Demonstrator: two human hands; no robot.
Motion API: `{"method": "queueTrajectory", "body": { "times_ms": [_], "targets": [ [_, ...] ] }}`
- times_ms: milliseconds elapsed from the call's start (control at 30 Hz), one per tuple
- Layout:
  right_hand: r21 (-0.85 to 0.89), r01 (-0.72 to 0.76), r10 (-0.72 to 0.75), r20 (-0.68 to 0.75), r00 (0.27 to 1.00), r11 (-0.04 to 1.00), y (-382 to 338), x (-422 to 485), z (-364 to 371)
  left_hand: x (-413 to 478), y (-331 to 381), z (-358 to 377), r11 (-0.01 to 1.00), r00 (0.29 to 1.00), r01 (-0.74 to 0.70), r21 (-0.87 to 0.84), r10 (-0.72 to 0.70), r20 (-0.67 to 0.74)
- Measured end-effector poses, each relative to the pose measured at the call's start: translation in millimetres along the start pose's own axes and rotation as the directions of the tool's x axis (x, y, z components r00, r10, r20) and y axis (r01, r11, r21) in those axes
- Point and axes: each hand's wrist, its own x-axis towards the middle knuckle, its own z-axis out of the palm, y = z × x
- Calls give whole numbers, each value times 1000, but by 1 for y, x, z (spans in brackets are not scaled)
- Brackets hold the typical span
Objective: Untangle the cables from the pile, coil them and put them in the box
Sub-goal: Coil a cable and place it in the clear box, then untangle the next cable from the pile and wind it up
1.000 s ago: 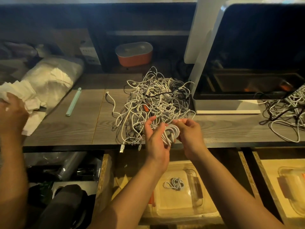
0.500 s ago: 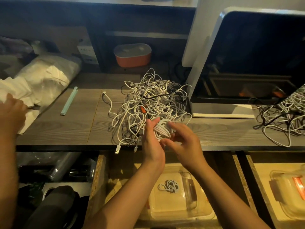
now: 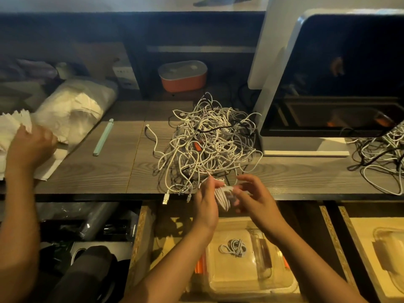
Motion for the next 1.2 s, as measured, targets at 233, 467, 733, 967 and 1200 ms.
{"method": "queueTrajectory", "body": {
  "times_ms": [233, 467, 733, 967, 1200],
  "targets": [
    [-1, -156, 155, -140, 978, 988, 55, -25, -12, -9, -49, -7, 952, 986, 76, 296, -116, 119],
    [152, -446, 471, -258, 843, 882, 118, -30, -19, -20, -127, -7, 868, 930, 326, 374, -365, 36],
    [161, -661, 677, -81, 731, 733, 149, -23, -30, -11, -168, 3, 759, 818, 553, 343, -573, -53],
    [104, -668, 676, -70, 734, 737, 154, -21, -30, -11, -158, 4, 751, 832, 538, 384, -546, -96],
    [-194, -363, 322, -214, 922, 911, 104, -21, -32, -22, -110, 17, 906, 987, 153, 395, -157, -24]
  ]
}}
